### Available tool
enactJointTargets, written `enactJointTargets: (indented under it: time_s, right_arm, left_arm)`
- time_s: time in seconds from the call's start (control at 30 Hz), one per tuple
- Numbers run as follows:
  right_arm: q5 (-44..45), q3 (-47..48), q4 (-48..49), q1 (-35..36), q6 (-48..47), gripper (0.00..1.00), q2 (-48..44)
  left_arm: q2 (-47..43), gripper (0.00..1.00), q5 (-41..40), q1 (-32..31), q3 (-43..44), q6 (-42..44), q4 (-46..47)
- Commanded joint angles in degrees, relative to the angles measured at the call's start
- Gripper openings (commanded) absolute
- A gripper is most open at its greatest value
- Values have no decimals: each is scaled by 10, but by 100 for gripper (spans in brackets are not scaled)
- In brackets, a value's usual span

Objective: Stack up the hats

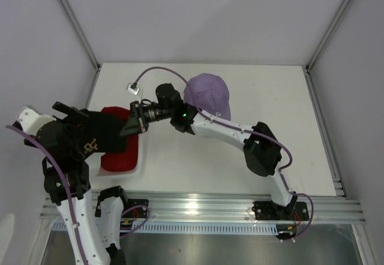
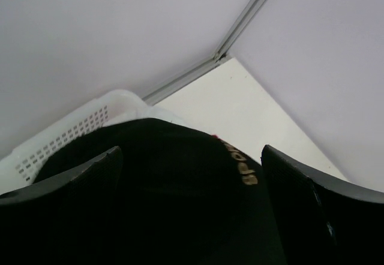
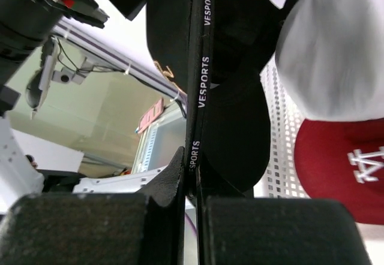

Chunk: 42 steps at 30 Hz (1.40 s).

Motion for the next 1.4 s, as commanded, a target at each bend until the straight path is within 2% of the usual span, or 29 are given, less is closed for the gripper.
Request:
enactJointTargets:
  time_s: [0.0,0.1,0.13,0.27,0.37,0.5,0.53,0.67,0.8,0.93,1.07,1.13,1.23,1.37]
  right_arm:
    - [1,0,-26,-30,-37,0,-66]
    - [21,-13,-40,-71,-30,0,-92]
    - [24,-23,-35,-81,-22,0,-100]
    - [46,-89,4,-131,-8,0,-174]
    - [71,-168,44,-180,21,0,-224]
    - [130,-311,142,-271,89,0,-341]
    - [148,-363,161,-283,103,0,-359]
    - [150,-411,213,-309,137,0,-403]
    - [111,-388,241,-298,170,0,-376]
    - [95,-384,314,-289,234,0,-337]
    - [133,-428,445,-315,319,0,-329]
    - [146,-470,468,-328,339,0,-341]
    - [163,-524,456,-350,341,0,-384]
    - [166,-567,358,-367,296,0,-446]
  left_arm:
    - [-1,100,2,5,56,50,5]
    - [0,100,56,6,104,70,9]
    - [-2,100,110,6,108,75,23]
    - [1,99,232,6,114,76,63]
    - [12,99,275,6,102,61,83]
    - [44,99,320,6,88,45,96]
    - [47,99,328,6,86,38,102]
    - [59,99,355,6,68,26,131]
    - [66,100,355,6,47,21,138]
    - [59,100,352,6,6,0,161]
    - [59,99,366,6,-41,-29,192]
    - [63,100,374,6,-50,-30,197]
    - [68,100,387,6,-46,-16,190]
    - [65,99,385,6,-44,-1,179]
